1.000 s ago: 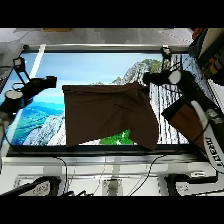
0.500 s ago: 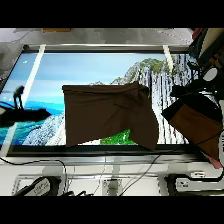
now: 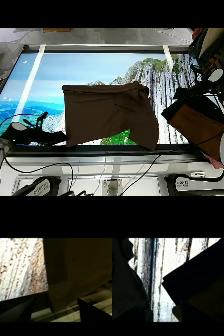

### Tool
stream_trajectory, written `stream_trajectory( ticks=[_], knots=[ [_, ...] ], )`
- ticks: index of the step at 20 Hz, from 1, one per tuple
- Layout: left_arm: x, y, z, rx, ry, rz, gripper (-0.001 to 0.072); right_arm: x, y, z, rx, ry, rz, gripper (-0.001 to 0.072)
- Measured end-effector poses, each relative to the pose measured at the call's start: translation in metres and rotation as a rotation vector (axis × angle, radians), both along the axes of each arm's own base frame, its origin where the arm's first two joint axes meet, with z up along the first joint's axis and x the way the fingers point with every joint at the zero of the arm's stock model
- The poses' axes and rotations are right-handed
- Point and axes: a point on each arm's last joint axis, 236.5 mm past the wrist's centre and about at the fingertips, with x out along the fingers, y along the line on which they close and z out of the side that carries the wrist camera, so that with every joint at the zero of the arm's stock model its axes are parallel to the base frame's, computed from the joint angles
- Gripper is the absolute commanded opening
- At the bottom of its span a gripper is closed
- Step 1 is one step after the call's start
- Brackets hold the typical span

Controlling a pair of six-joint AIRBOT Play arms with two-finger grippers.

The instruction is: Fold the clothes and pants, and hang the long-sleeved shirts on hangers.

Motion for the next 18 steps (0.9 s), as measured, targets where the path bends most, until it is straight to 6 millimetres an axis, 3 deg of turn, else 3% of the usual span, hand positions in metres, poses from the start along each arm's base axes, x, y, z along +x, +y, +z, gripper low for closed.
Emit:
stream_trajectory(
  ticks=[2, 4, 5, 6, 8, 10, 11, 13, 15, 18],
  knots=[
    [-0.006, -0.012, -0.004, 0.010, 0.002, -0.062, 0.0477, 0.000, 0.000, 0.000, 0.002, 0.001, 0.001, 0.0429],
    [-0.008, -0.022, -0.009, 0.034, -0.008, -0.124, 0.0069, -0.001, 0.001, 0.000, 0.005, 0.005, 0.002, 0.0427],
    [-0.008, -0.024, -0.011, 0.050, -0.016, -0.151, 0.0012, -0.002, 0.002, 0.000, 0.008, 0.009, 0.003, 0.0427],
    [-0.007, -0.027, -0.011, 0.060, -0.028, -0.169, 0.0013, -0.004, 0.002, -0.001, 0.009, 0.015, 0.004, 0.0399],
    [0.003, -0.032, -0.006, 0.065, -0.063, -0.184, 0.0013, -0.007, 0.003, -0.001, 0.010, 0.027, 0.010, 0.0168],
    [0.027, -0.030, 0.011, 0.081, -0.136, -0.187, 0.0013, -0.012, 0.003, -0.003, 0.006, 0.048, 0.034, 0.0108],
    [0.044, -0.029, 0.028, 0.088, -0.188, -0.189, 0.0013, -0.015, 0.003, -0.003, 0.004, 0.057, 0.054, 0.0059],
    [0.077, -0.023, 0.076, 0.109, -0.315, -0.189, 0.0013, -0.023, 0.006, -0.006, 0.005, 0.081, 0.095, 0.0059],
    [0.108, -0.012, 0.138, 0.148, -0.477, -0.172, 0.0012, -0.030, 0.010, -0.011, 0.020, 0.107, 0.125, 0.0059],
    [0.126, 0.020, 0.227, 0.255, -0.700, -0.106, 0.0012, -0.045, 0.029, -0.025, 0.095, 0.151, 0.178, 0.0061]
  ],
)
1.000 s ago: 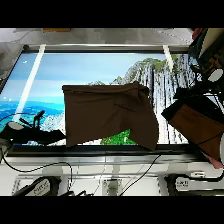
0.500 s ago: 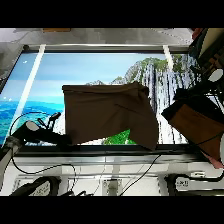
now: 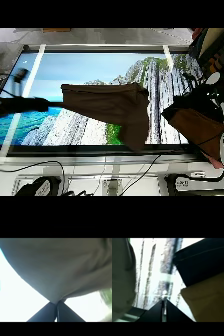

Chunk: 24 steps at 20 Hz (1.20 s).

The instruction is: Fold the clothes and pants, and hang the long-sleeved shirts on hangers.

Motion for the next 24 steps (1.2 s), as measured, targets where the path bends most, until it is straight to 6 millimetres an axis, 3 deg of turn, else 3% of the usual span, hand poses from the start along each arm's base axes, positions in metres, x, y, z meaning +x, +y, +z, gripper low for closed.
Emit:
stream_trajectory(
  ticks=[2, 5, 9, 12, 15, 17, 21, 24],
  knots=[
    [-0.004, 0.030, 0.030, 0.072, -0.076, 0.077, 0.0012, -0.012, 0.020, -0.012, 0.083, 0.036, 0.026, 0.0070],
    [-0.013, 0.067, 0.034, 0.129, -0.076, 0.185, 0.0012, -0.030, 0.060, -0.033, 0.254, 0.087, 0.016, 0.0337],
    [-0.021, 0.087, -0.015, 0.123, 0.044, 0.243, 0.0013, -0.044, 0.127, -0.055, 0.446, 0.119, -0.032, 0.0348],
    [-0.024, 0.092, -0.052, 0.103, 0.136, 0.255, 0.0013, -0.053, 0.176, -0.067, 0.481, 0.129, -0.005, 0.0345],
    [-0.026, 0.094, -0.072, 0.089, 0.192, 0.260, 0.0014, -0.061, 0.216, -0.080, 0.439, 0.115, 0.048, 0.0339],
    [-0.026, 0.094, -0.078, 0.085, 0.207, 0.261, 0.0013, -0.069, 0.229, -0.093, 0.369, 0.113, 0.080, 0.0338],
    [-0.027, 0.094, -0.084, 0.082, 0.221, 0.260, 0.0013, -0.074, 0.231, -0.110, 0.261, 0.113, 0.081, 0.0338],
    [-0.027, 0.094, -0.085, 0.081, 0.225, 0.259, 0.0013, -0.067, 0.238, -0.115, 0.261, 0.094, 0.037, 0.0338]
  ],
)
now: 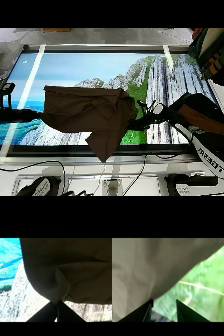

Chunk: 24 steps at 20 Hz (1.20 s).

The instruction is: Fold the clothes and pants, and hang the long-sleeved shirts on hangers.

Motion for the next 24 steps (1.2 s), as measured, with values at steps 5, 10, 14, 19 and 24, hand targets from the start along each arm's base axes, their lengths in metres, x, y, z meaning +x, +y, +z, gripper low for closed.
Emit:
stream_trajectory(
  ticks=[5, 10, 14, 19, 24],
  knots=[
    [0.000, 0.000, 0.000, 0.000, 0.001, 0.000, 0.0013, 0.012, 0.021, -0.003, 0.019, -0.047, -0.041, 0.0315],
    [0.000, 0.000, 0.000, 0.000, 0.001, 0.000, 0.0013, 0.019, 0.036, -0.006, 0.005, -0.116, -0.034, 0.0076],
    [0.000, 0.000, -0.001, -0.002, 0.002, 0.000, 0.0013, 0.041, 0.043, 0.006, 0.009, -0.198, -0.044, 0.0012],
    [0.018, -0.013, 0.035, -0.062, -0.115, 0.010, 0.0013, 0.076, 0.024, 0.055, -0.063, -0.326, 0.077, 0.0010],
    [0.042, -0.011, 0.128, -0.022, -0.402, 0.041, 0.0013, 0.094, -0.050, 0.136, -0.212, -0.445, 0.107, 0.0010]
  ],
)
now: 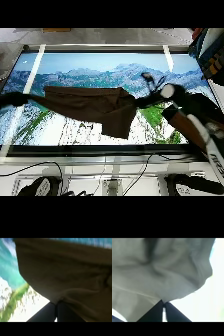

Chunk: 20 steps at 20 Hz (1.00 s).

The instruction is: Fold the clothes and pants, and hang the long-sleeved shirts on hangers.

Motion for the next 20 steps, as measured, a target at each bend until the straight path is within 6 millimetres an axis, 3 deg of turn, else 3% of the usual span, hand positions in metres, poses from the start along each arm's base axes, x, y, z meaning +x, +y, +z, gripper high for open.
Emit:
stream_trajectory(
  ticks=[3, 7, 10, 13, 15, 17, 19, 20],
  knots=[
    [-0.002, -0.002, 0.064, 0.030, -0.202, 0.038, 0.0013, -0.006, -0.040, 0.067, -0.043, -0.124, -0.042, 0.0010],
    [-0.027, -0.008, 0.158, 0.048, -0.508, 0.099, 0.0012, -0.035, -0.067, 0.178, -0.049, -0.382, -0.086, 0.0010],
    [-0.068, -0.013, 0.230, 0.073, -0.756, 0.156, 0.0013, -0.077, -0.078, 0.274, -0.012, -0.626, -0.120, 0.0010],
    [-0.115, -0.017, 0.286, 0.104, -0.968, 0.213, 0.0012, -0.128, -0.086, 0.357, 0.046, -0.863, -0.164, 0.0009],
    [-0.136, -0.020, 0.305, 0.113, -1.048, 0.233, 0.0012, -0.151, -0.091, 0.393, 0.082, -0.981, -0.188, 0.0009],
    [-0.137, -0.020, 0.306, 0.111, -1.054, 0.233, 0.0012, -0.157, -0.092, 0.409, 0.108, -1.029, -0.206, 0.0009],
    [-0.117, -0.020, 0.287, 0.094, -0.974, 0.207, 0.0012, -0.140, -0.091, 0.405, 0.114, -1.007, -0.215, 0.0009],
    [-0.100, -0.019, 0.269, 0.078, -0.901, 0.185, 0.0012, -0.124, -0.089, 0.395, 0.106, -0.966, -0.217, 0.0010]
  ],
)
